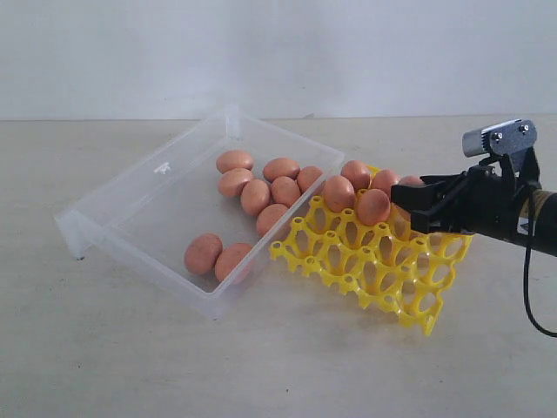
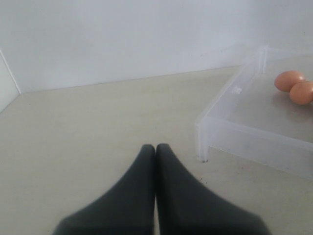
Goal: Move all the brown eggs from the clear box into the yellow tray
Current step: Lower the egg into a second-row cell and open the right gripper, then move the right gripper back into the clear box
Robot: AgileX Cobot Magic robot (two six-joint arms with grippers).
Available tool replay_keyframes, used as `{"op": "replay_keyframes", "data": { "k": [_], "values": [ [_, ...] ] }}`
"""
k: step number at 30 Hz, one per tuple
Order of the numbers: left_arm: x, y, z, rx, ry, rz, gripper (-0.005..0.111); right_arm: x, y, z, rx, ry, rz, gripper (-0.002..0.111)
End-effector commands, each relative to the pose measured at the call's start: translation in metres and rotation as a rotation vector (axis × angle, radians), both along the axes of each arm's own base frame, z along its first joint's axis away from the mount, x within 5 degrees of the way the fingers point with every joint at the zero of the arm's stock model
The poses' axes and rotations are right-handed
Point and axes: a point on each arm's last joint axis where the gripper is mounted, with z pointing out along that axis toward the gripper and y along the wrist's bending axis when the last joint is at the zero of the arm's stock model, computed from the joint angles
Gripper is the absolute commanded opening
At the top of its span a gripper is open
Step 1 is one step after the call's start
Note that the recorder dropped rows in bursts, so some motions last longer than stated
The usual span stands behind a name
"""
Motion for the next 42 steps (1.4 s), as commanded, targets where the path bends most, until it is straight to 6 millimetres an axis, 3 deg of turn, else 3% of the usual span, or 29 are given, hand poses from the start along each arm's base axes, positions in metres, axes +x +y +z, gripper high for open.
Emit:
{"op": "replay_keyframes", "data": {
  "k": [1,11,13,20,24,36,42],
  "values": [
    [0.0,0.0,0.0,-0.012,-0.007,0.002,-0.004,0.0,0.0,-0.005,0.018,0.004,-0.008,0.0],
    [0.0,0.0,0.0,-0.012,-0.007,0.002,-0.004,0.0,-0.001,-0.015,0.021,0.039,-0.012,0.002],
    [0.0,0.0,0.0,-0.012,-0.007,0.002,-0.004,0.0,0.0,-0.014,0.022,0.031,-0.008,0.008],
    [0.0,0.0,0.0,-0.012,-0.007,0.002,-0.004,0.0,0.001,-0.011,0.028,-0.015,0.012,0.046],
    [0.0,0.0,0.0,-0.012,-0.007,0.002,-0.004,0.001,0.0,-0.01,0.035,-0.016,-0.007,0.055],
    [0.0,0.0,0.0,-0.012,-0.007,0.002,-0.004,0.002,0.0,-0.009,0.049,-0.025,-0.019,0.057],
    [0.0,0.0,0.0,-0.012,-0.007,0.002,-0.004,0.001,0.006,0.011,0.207,-0.107,0.025,0.057]
  ]
}}
